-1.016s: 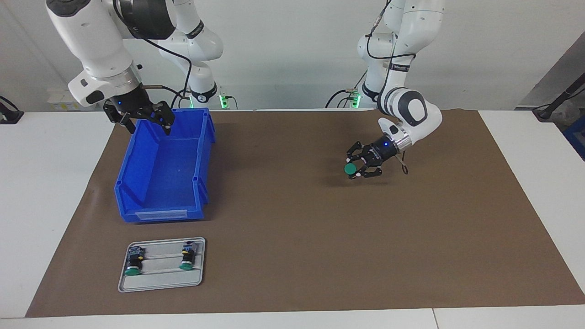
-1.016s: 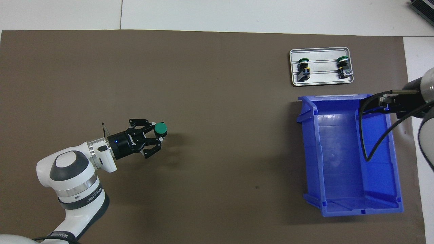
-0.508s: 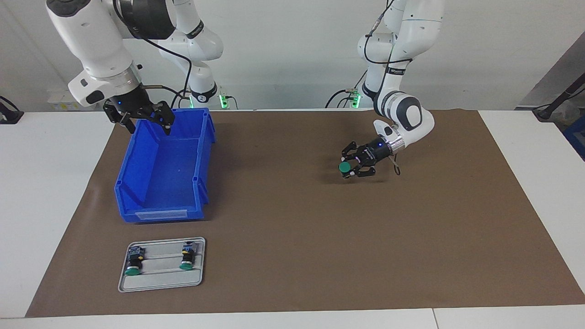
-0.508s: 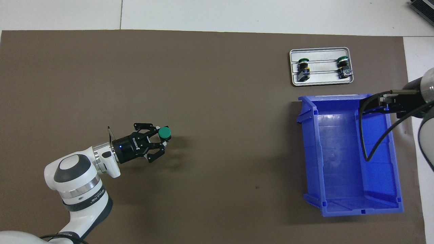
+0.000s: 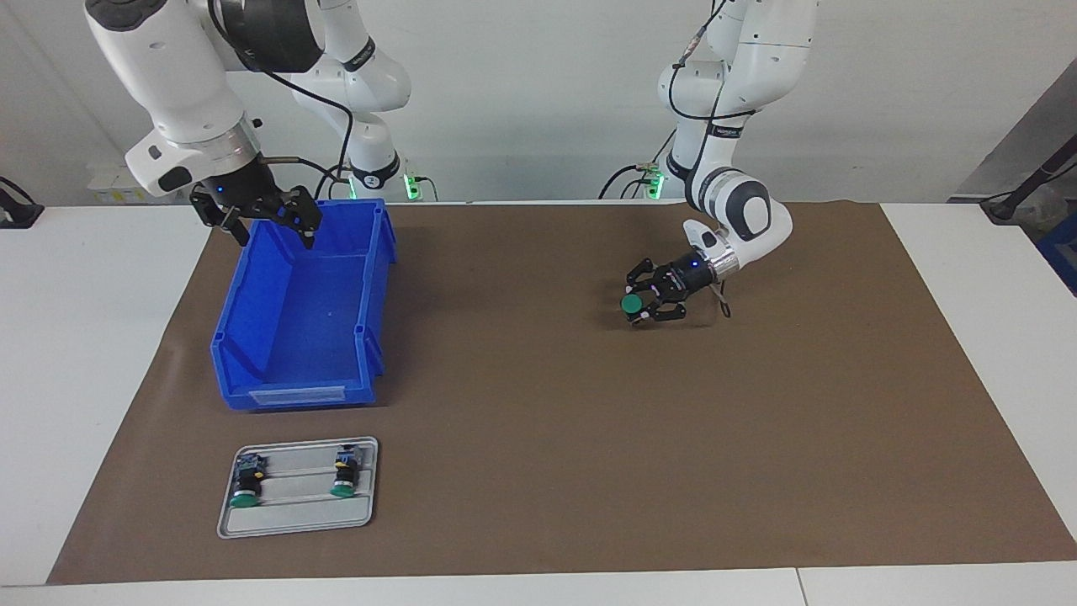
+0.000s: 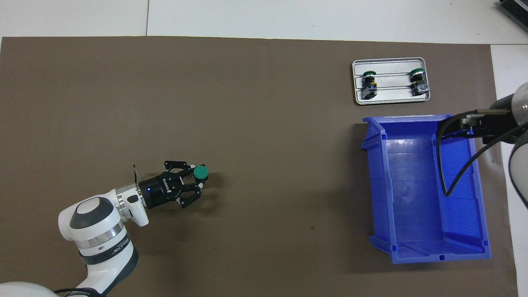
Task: Place and press button with both arms
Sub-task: 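Carry the held part back toward the table center, then lower the green part onto the table and open the left gripper, then withdraw the open left gripper away from the part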
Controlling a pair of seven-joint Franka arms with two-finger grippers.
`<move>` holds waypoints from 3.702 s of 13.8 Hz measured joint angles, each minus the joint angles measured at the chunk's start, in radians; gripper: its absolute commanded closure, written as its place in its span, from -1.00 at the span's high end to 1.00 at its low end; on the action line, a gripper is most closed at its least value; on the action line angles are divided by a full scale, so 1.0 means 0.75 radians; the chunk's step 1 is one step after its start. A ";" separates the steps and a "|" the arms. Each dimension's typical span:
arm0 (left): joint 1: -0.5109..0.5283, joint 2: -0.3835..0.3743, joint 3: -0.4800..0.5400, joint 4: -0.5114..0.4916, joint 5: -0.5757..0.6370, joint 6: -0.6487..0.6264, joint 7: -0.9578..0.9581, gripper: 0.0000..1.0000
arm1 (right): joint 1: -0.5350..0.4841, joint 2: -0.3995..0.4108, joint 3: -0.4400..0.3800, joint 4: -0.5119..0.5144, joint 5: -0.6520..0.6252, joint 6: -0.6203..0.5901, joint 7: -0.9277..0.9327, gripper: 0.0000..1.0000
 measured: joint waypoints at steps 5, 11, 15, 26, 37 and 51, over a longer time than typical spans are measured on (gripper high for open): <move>-0.001 0.022 -0.001 -0.005 -0.051 -0.087 0.098 -0.30 | 0.000 0.000 0.000 0.000 0.000 0.000 0.000 1.00; -0.047 0.071 -0.003 -0.006 -0.110 -0.104 0.219 -0.35 | 0.000 0.000 0.000 0.000 0.000 0.000 0.000 1.00; -0.052 0.100 -0.003 -0.006 -0.112 -0.157 0.277 -0.35 | 0.000 0.000 0.000 0.000 0.000 0.000 0.000 1.00; -0.047 0.197 0.016 0.003 -0.119 -0.274 0.340 0.29 | 0.000 0.000 0.000 0.000 0.000 0.000 0.000 1.00; -0.082 0.202 0.008 0.035 -0.119 -0.122 0.320 0.52 | 0.000 0.000 0.000 0.000 0.000 0.000 0.000 1.00; -0.111 0.177 0.010 0.047 -0.119 -0.036 0.270 0.98 | 0.000 0.000 0.000 0.000 0.000 0.000 0.000 1.00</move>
